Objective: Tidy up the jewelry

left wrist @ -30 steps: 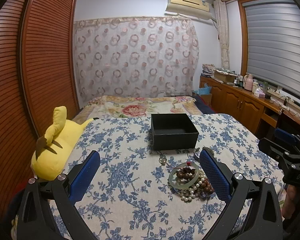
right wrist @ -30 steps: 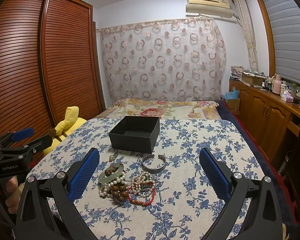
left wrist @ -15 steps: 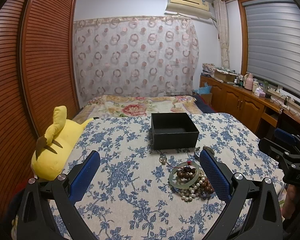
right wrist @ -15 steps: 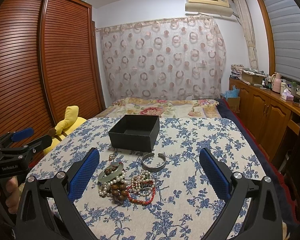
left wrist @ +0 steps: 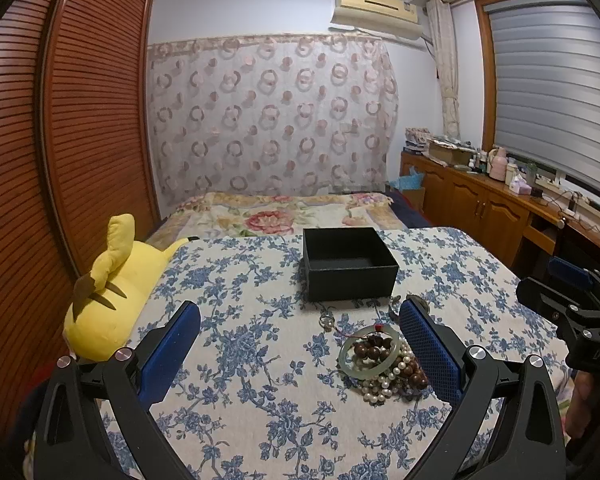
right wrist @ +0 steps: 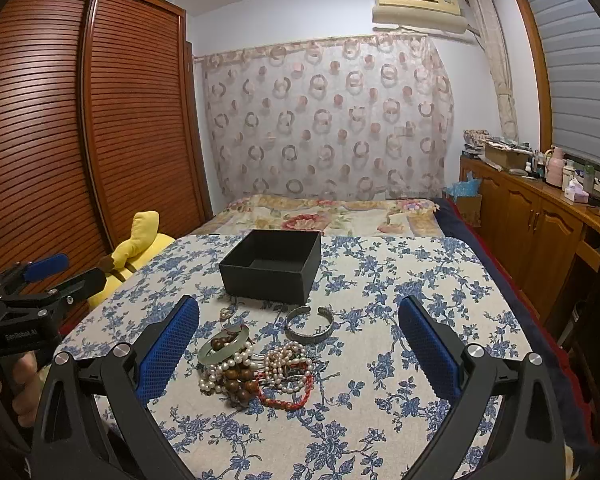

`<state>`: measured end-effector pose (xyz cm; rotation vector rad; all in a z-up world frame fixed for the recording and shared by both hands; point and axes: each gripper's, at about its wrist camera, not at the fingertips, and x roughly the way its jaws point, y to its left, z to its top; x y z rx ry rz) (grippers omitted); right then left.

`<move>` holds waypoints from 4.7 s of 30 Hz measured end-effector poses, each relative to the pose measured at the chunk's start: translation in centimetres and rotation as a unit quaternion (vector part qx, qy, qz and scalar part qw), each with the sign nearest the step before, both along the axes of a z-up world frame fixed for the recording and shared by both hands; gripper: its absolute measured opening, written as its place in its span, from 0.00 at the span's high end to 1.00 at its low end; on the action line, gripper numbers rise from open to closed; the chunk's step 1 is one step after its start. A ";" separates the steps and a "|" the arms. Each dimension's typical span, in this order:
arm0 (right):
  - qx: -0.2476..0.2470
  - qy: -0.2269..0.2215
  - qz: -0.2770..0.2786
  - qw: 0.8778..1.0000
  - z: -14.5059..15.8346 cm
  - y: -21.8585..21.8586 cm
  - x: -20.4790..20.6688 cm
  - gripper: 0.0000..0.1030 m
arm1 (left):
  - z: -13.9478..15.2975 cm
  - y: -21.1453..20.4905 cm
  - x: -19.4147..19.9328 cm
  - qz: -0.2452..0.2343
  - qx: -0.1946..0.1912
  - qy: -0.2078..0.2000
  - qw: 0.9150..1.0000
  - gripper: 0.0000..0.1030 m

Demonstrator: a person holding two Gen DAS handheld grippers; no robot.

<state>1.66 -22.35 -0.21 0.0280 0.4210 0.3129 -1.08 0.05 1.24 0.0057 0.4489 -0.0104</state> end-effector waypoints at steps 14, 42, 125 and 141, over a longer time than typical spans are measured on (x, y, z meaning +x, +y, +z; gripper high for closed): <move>-0.001 0.010 0.003 1.000 -1.0 -0.7 0.6 0.02 | -0.8 0.2 0.8 -0.004 -0.002 0.015 1.000 0.06; -0.037 0.092 0.043 0.994 -7.4 -0.9 4.6 0.28 | -10.3 -2.2 9.5 -0.119 -0.072 0.173 0.975 0.06; -0.118 0.186 0.121 0.968 -8.8 3.0 17.1 0.39 | -5.2 -1.2 18.1 -0.124 -0.068 0.136 0.981 0.34; -0.092 0.136 0.100 0.981 -4.2 1.5 20.8 0.39 | -5.6 -2.7 24.3 -0.112 -0.042 0.152 0.981 0.34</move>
